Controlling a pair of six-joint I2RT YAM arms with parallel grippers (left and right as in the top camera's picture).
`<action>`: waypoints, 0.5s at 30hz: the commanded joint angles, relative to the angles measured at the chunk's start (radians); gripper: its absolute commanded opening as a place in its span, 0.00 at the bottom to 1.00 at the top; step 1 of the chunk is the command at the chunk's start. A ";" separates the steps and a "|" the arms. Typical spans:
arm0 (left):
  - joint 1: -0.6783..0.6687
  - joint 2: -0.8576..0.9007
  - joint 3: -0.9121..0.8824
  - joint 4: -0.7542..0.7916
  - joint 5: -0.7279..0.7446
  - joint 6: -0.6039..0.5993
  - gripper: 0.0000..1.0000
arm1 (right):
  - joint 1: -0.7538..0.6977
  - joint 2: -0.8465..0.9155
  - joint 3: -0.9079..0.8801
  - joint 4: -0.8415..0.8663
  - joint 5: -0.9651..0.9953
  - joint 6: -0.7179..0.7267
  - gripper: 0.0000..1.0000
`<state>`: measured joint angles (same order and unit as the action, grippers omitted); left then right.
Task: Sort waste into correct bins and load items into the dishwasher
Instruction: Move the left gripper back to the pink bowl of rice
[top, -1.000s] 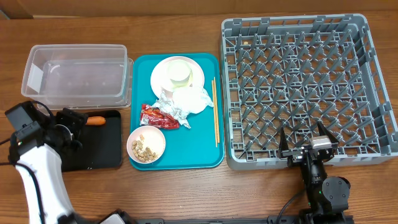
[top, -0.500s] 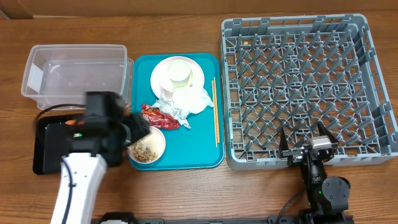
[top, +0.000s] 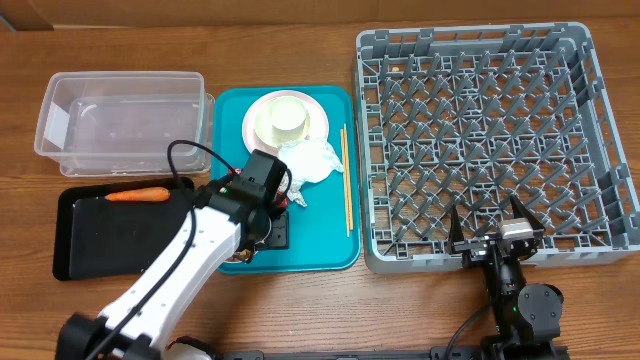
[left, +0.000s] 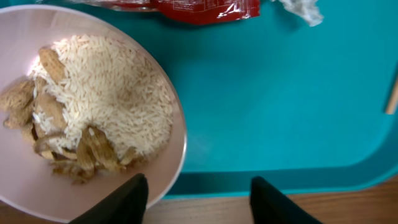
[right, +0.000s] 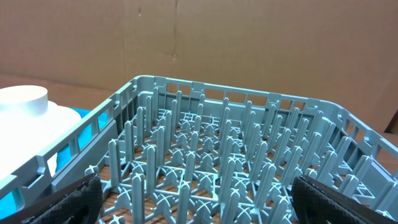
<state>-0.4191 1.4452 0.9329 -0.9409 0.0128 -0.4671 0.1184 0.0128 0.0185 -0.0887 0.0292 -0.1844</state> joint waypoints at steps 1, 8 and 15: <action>0.000 0.058 0.018 0.024 -0.042 -0.002 0.53 | -0.003 -0.010 -0.011 0.008 -0.005 0.000 1.00; 0.000 0.145 0.018 0.061 -0.043 -0.001 0.53 | -0.003 -0.010 -0.011 0.008 -0.005 0.000 1.00; 0.000 0.165 0.018 0.087 -0.066 -0.001 0.37 | -0.003 -0.010 -0.011 0.008 -0.005 0.000 1.00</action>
<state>-0.4191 1.6070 0.9333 -0.8593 -0.0181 -0.4675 0.1184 0.0128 0.0185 -0.0895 0.0296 -0.1844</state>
